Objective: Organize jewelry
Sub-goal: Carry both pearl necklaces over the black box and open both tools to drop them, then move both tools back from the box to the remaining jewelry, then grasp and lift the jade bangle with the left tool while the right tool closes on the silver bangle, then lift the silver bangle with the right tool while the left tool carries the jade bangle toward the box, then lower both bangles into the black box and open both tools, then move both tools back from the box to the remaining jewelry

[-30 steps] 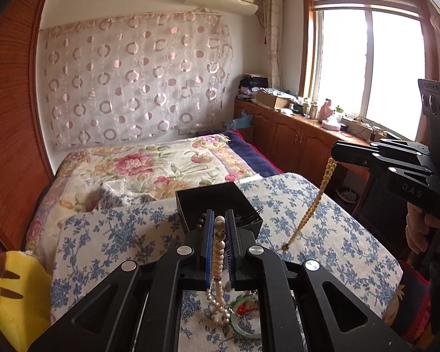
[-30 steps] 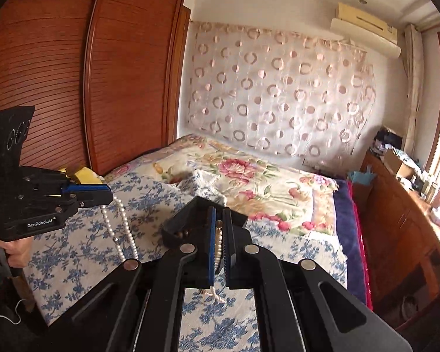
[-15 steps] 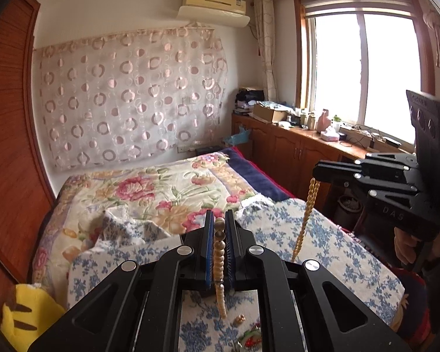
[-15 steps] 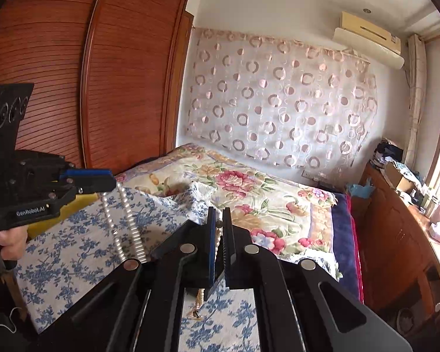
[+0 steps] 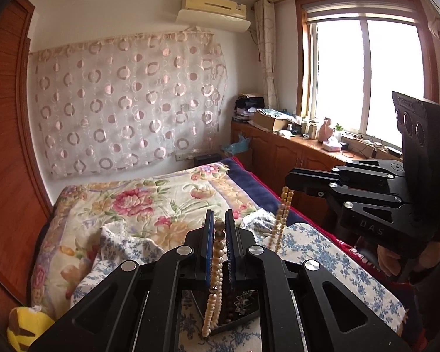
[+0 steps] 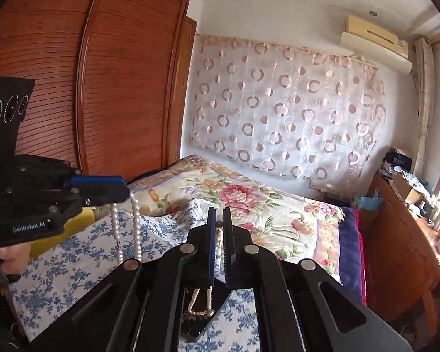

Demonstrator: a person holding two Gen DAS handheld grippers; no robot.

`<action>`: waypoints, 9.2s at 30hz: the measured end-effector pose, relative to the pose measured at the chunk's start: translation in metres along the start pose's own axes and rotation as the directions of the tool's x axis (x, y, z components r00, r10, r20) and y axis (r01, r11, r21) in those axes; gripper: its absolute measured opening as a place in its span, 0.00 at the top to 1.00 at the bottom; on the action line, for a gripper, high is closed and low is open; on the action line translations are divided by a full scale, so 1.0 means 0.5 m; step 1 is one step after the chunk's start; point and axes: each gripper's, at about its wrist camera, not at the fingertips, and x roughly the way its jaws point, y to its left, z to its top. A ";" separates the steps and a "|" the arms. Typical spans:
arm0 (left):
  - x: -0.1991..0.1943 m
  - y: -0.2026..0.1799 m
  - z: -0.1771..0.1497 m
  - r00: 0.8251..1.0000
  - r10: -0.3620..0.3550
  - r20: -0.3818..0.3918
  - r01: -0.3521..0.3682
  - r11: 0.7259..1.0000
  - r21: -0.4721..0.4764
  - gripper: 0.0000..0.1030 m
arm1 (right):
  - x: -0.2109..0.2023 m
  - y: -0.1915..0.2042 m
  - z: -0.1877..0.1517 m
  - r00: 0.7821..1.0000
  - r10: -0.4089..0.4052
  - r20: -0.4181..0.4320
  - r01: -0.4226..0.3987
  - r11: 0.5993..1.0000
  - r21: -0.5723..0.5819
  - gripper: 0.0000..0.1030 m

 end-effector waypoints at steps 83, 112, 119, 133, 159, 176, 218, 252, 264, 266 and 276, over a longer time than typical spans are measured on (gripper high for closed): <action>-0.056 -0.034 -0.458 0.950 0.026 -0.312 -0.054 0.995 -0.083 0.67 | 0.002 0.270 -0.460 0.857 0.295 -0.422 -0.233 0.953 0.192 0.83; 0.013 -0.120 -0.491 0.906 -0.090 -0.413 0.068 0.995 -0.068 0.42 | -0.070 0.128 -0.423 0.925 0.256 -0.282 -0.171 0.940 0.294 0.96; 0.046 -0.156 -0.502 0.885 -0.067 -0.461 0.071 0.997 -0.009 0.31 | -0.071 0.109 -0.433 0.933 0.212 -0.290 -0.126 0.950 0.286 0.96; 0.059 -0.174 -0.502 0.893 -0.005 -0.450 0.033 0.998 0.053 0.33 | -0.076 0.103 -0.448 0.932 0.203 -0.300 -0.112 0.949 0.293 0.96; -0.043 -0.150 -0.345 0.965 -0.032 -0.260 0.048 0.997 0.058 0.34 | -0.078 0.099 -0.438 0.937 0.187 -0.294 -0.103 0.955 0.277 0.96; 0.005 -0.069 -0.320 0.968 0.024 -0.249 -0.023 1.000 0.006 0.33 | -0.031 0.106 -0.355 0.945 0.162 -0.285 -0.117 0.979 0.169 0.96; 0.201 0.043 -0.249 0.955 0.038 -0.296 -0.041 0.999 -0.004 0.33 | 0.248 0.038 -0.243 0.925 0.188 -0.331 -0.159 0.981 0.112 0.92; 0.311 -0.012 -0.243 0.935 0.040 -0.352 -0.019 0.998 0.061 0.33 | 0.174 -0.047 -0.307 0.936 0.133 -0.325 -0.068 0.977 0.204 0.92; 0.248 0.003 -0.239 0.950 0.035 -0.310 -0.028 0.999 0.028 0.33 | 0.146 -0.037 -0.308 0.939 0.127 -0.319 -0.064 0.977 0.202 0.92; 0.222 0.005 -0.251 0.952 0.027 -0.304 -0.025 1.000 0.008 0.33 | 0.127 -0.030 -0.313 0.942 0.127 -0.310 -0.064 0.977 0.204 0.92; 0.126 -0.003 -0.337 0.942 0.011 -0.336 -0.023 0.999 -0.031 0.33 | 0.065 0.042 -0.367 0.935 0.165 -0.313 -0.098 0.971 0.219 0.92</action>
